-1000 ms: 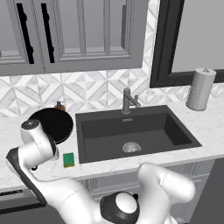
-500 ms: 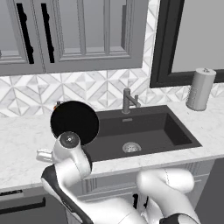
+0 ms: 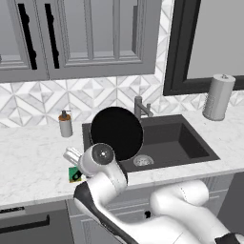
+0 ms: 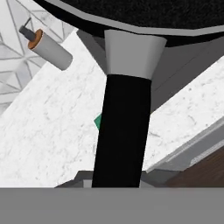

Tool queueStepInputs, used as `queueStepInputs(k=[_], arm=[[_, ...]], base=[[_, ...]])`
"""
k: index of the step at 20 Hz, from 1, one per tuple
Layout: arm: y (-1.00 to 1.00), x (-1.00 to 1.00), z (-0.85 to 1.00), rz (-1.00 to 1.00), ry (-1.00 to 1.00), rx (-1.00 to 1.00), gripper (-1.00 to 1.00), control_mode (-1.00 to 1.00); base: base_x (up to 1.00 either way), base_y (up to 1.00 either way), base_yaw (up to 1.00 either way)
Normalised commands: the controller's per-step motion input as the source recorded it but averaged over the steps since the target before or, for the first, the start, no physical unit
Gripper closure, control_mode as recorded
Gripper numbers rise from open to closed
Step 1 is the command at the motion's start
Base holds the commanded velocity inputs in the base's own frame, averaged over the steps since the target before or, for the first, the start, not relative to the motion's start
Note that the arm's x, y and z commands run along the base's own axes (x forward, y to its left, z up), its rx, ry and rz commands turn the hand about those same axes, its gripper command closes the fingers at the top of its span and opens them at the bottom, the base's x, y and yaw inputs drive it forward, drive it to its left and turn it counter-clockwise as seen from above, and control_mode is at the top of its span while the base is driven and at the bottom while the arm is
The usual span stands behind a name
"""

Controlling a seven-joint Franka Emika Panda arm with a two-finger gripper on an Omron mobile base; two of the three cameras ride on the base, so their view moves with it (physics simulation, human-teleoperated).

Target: Pick the pan and sponge and place them into the sink. Then turn on the water.

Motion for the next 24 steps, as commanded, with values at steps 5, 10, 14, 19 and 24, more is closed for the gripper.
queueStepInputs(k=[5, 10, 14, 19, 24], arm=[[-0.42, -0.04, 0.53, -0.27, 0.14, 0.23, 1.00, -1.00], [-0.63, -0.03, 0.34, -0.08, 0.21, 0.13, 1.00, -1.00], [-0.62, -0.01, 0.06, 0.00, 0.16, 0.07, 1.00, -1.00], [-0.26, 0.00, 0.00, 0.03, 0.32, 0.00, 1.00, -1.00], [-0.07, 0.00, -0.02, 0.00, 0.16, -0.02, 1.00, -1.00]], base=[[0.00, 0.00, 0.00], [0.00, 0.00, 0.00], [0.00, 0.00, 0.00], [0.00, 0.00, 0.00], [0.00, 0.00, 0.00]])
